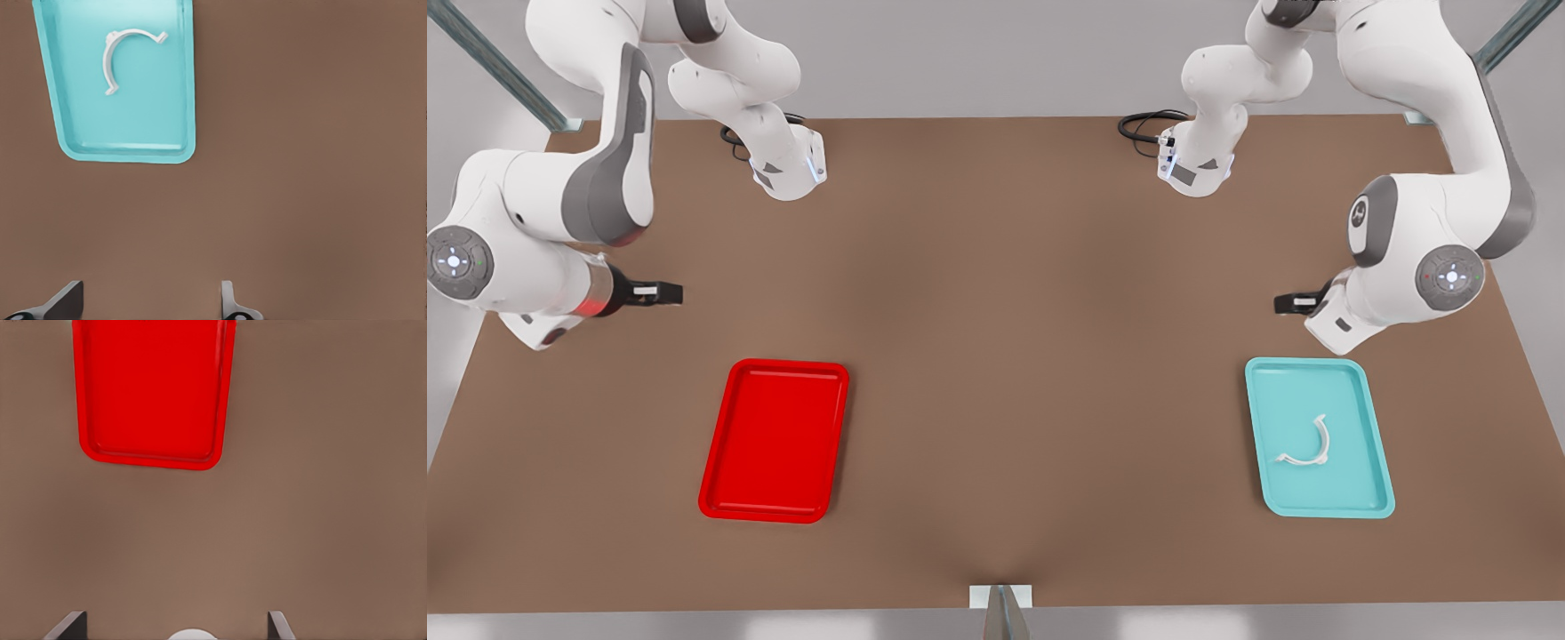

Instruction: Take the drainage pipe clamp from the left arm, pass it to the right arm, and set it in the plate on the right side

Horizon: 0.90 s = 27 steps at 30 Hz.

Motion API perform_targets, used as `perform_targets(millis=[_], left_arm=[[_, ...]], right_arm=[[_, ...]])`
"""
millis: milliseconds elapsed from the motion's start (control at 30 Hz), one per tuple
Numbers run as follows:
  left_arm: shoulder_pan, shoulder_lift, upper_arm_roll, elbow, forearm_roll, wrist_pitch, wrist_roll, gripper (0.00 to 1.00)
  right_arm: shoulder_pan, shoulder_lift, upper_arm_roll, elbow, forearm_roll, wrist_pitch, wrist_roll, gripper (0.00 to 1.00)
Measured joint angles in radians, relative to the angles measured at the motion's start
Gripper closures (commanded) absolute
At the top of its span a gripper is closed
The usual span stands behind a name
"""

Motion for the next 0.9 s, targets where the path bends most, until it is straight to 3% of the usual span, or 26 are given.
perform_targets(millis=[133, 333, 467, 900], left_arm=[[0.011, 0.027, 0.016, -0.008, -0.023, 0.093, 0.0, 0.0], [0.149, 0.361, 0.071, 0.001, -0.035, 0.341, 0.033, 0.0], [0.183, 0.489, 0.073, 0.001, -0.035, 0.529, 0.052, 0.0], [0.226, 0.599, 0.075, -0.007, -0.038, 0.815, 0.086, 0.0]], right_arm=[[0.0, -0.004, 0.0, -0.004, -0.015, 0.023, -0.027, 0.0], [0.001, -0.001, 0.001, -0.009, -0.022, 0.039, -0.058, 0.0], [0.002, 0.003, 0.002, -0.012, -0.023, 0.044, -0.074, 0.0], [0.014, 0.035, 0.009, -0.026, -0.048, 0.089, -0.108, 0.0]])
